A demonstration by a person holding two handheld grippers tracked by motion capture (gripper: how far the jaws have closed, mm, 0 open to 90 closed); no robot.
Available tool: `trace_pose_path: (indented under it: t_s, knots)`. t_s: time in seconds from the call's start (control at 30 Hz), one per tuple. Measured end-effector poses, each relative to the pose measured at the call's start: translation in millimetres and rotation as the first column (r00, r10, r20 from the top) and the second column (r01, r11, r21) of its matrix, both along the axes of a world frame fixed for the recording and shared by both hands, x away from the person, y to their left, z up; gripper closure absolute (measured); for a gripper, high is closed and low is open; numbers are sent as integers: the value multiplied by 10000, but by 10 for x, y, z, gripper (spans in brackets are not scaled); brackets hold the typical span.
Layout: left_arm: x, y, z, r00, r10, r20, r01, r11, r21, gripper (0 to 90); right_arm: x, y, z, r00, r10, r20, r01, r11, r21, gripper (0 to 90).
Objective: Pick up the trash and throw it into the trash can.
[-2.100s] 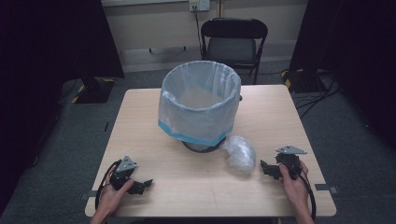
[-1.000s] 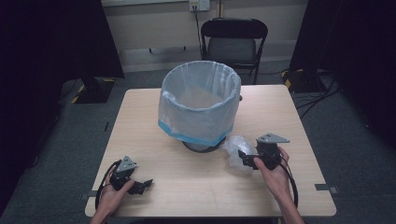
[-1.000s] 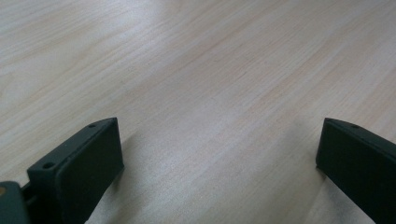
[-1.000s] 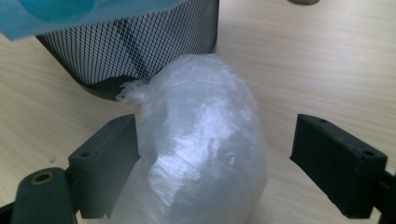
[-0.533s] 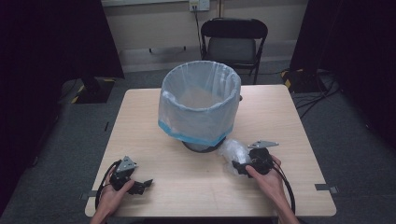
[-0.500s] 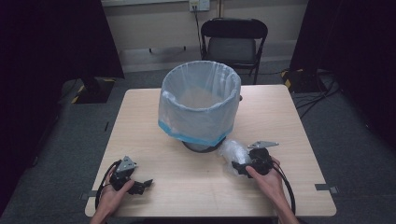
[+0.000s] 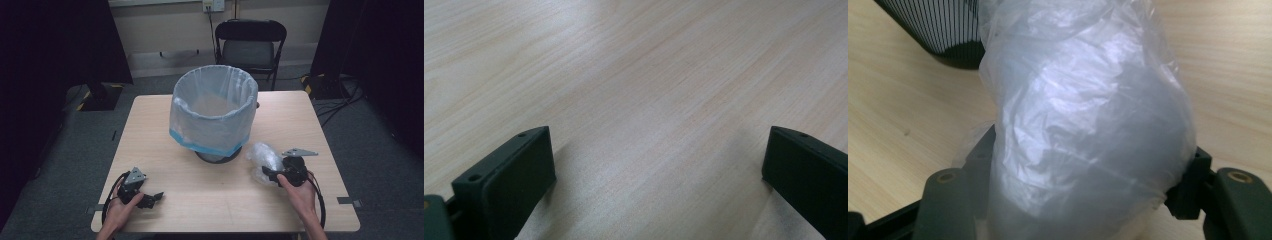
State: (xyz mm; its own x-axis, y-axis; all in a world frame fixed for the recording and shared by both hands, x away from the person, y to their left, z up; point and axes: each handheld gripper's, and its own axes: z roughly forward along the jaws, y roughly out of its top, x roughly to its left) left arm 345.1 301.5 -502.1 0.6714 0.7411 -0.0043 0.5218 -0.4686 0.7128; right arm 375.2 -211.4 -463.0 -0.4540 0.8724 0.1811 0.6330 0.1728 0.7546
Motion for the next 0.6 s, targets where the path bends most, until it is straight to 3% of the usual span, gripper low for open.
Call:
trace_pose_path:
  t_s: [0.23, 0.4, 0.6]
  knots:
    - [0, 0, 0, 10000, -2, 0, 2, 10000, 3, 0, -40, -165, 129, 9907, -1103, 800, 1107, 9938, -6, 346]
    - [0, 0, 0, 10000, -1, -1, 1, 10000, 3, 0, -15, -236, 252, 9816, -1453, 1241, 1423, 9893, 332, 351]
    - [1, 0, 0, 10000, -11, 2, 11, 10000, 4, 0, 9, -335, 365, 9706, -1941, 1425, 1862, 9802, 666, 361]
